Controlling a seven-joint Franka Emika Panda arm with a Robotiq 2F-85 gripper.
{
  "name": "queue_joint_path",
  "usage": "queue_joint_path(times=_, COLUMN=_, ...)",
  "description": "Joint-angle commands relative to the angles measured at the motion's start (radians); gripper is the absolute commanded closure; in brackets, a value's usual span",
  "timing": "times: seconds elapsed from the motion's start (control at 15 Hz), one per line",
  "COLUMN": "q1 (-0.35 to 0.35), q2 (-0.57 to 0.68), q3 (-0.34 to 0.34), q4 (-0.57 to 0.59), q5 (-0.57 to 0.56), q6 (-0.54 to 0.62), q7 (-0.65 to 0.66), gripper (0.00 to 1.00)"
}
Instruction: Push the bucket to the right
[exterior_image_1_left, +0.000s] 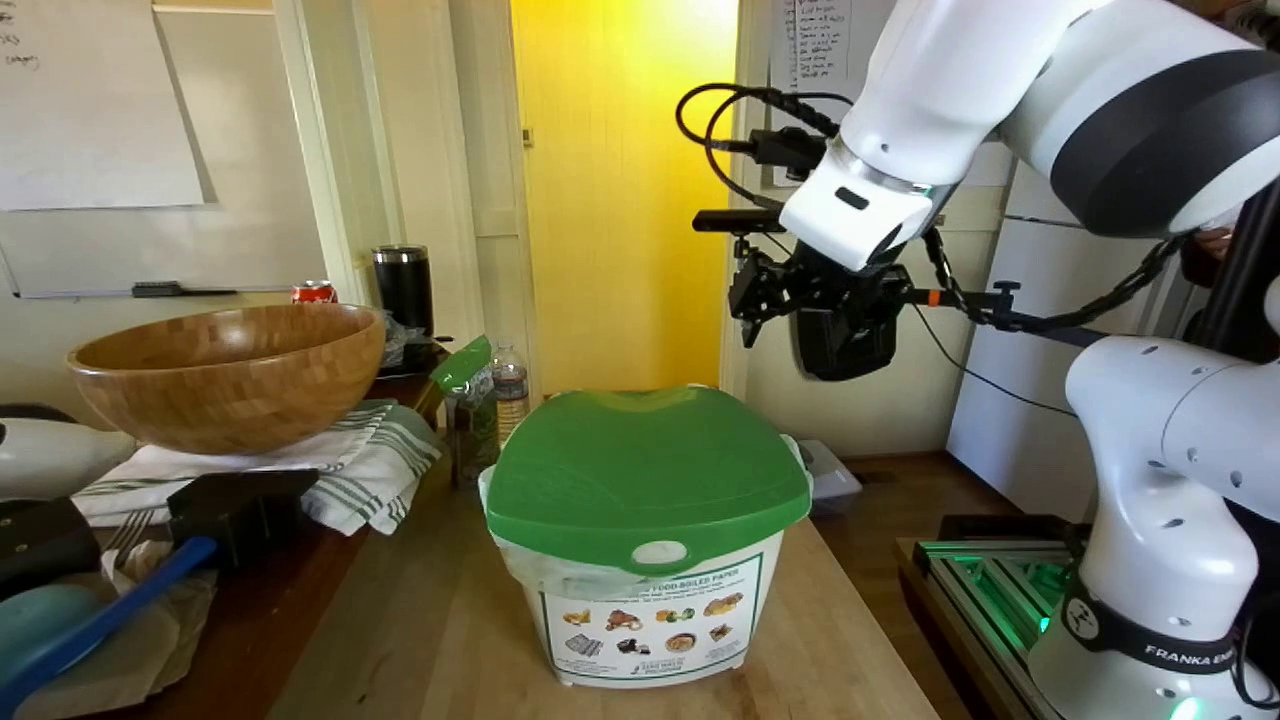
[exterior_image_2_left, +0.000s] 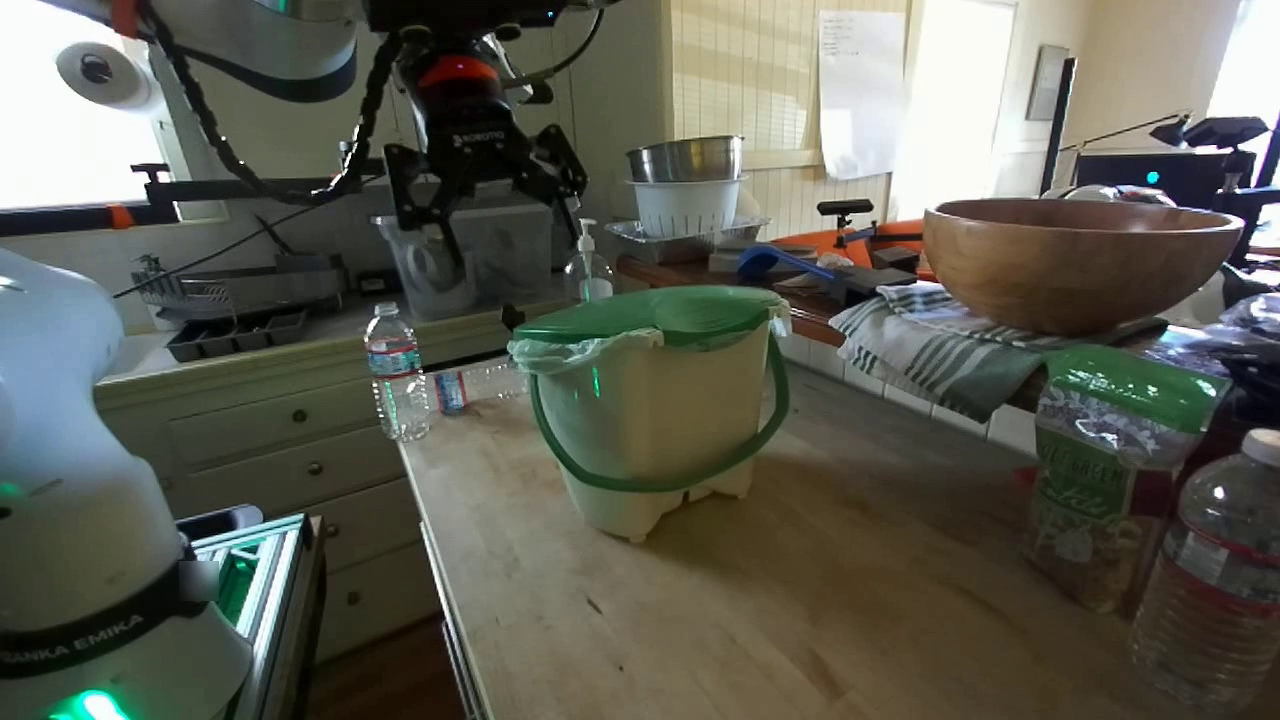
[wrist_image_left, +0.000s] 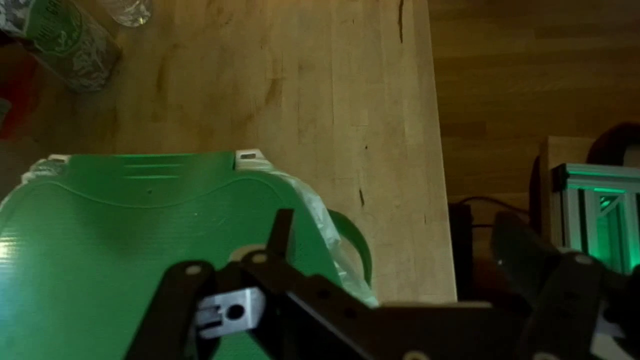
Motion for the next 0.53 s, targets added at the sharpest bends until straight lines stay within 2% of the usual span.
queue_joint_path(times=0.0, q1=0.006, q2=0.03, q3=0.022, q4=0.061, q5=0.068, q6=-0.032, q7=0.181, gripper=0.0)
queue_joint_path(times=0.47, q1=0.013, q2=0.065, q3=0.014, q4=0.144, q5=0.195, q6=-0.022, q7=0.482, gripper=0.0)
